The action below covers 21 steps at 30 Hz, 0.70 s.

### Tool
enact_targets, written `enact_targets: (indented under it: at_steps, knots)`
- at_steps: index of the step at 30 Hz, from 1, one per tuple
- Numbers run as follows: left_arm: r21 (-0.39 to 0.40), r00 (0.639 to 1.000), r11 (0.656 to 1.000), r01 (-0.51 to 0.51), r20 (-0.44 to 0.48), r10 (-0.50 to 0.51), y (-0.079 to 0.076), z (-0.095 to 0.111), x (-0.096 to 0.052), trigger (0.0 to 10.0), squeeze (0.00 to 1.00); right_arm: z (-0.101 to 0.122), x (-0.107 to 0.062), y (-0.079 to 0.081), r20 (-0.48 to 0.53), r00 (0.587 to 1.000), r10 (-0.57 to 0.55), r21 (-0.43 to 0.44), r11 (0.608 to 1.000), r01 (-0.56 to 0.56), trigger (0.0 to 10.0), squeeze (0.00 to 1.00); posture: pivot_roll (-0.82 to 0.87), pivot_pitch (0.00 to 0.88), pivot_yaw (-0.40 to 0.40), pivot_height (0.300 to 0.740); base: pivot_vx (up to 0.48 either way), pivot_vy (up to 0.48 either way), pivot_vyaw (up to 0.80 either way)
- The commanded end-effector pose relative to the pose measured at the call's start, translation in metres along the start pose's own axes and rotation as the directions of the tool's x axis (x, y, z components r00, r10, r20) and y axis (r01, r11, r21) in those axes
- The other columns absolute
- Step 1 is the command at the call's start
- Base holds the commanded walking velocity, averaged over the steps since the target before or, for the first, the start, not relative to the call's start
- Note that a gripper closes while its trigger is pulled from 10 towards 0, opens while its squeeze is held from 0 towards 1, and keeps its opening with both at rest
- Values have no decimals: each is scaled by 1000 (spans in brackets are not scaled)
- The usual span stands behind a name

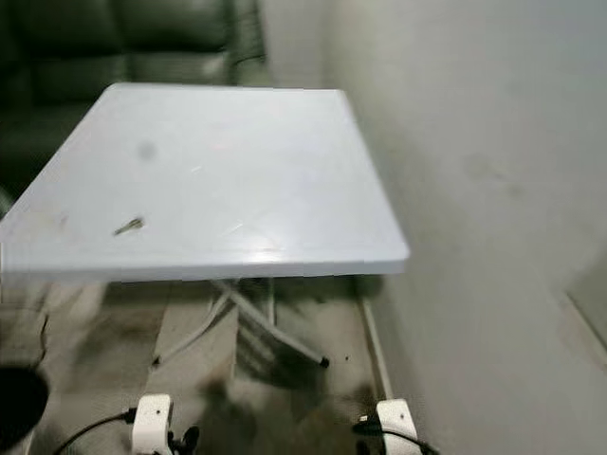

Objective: Hang keys on a hook

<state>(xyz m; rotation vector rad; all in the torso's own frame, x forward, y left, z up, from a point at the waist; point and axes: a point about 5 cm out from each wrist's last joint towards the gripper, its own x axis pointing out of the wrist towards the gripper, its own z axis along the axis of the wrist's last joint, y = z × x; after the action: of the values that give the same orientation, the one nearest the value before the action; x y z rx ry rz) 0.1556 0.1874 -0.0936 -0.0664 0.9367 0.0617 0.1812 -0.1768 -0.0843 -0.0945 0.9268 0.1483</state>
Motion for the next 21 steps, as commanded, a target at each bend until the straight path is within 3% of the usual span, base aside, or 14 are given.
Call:
enact_targets:
  at_steps: [1,5,15,21]
  knots:
    - [6,999,1000,16,29,-16,-7,10,3,10000,0,-9,-3,-5,-24,1000,-13,9,1000,13,10000,0,-61,0,-41,724,0,0,800]
    - [-6,999,1000,16,35,-16,-7,13,4,10000,0,-9,-3,-5,-13,1000,-15,80,997,16,10000,0,-62,0,-41,724,0,0,400]
    - [-5,999,1000,16,38,-15,-7,14,4,10000,0,-8,-3,-5,-8,1000,-13,77,997,13,10000,0,-64,0,-40,724,0,0,0]
    - [-7,999,1000,17,39,-17,-7,16,4,10000,0,-8,-2,-4,-7,1000,-8,89,996,9,10000,0,-63,0,-40,724,0,303,0]
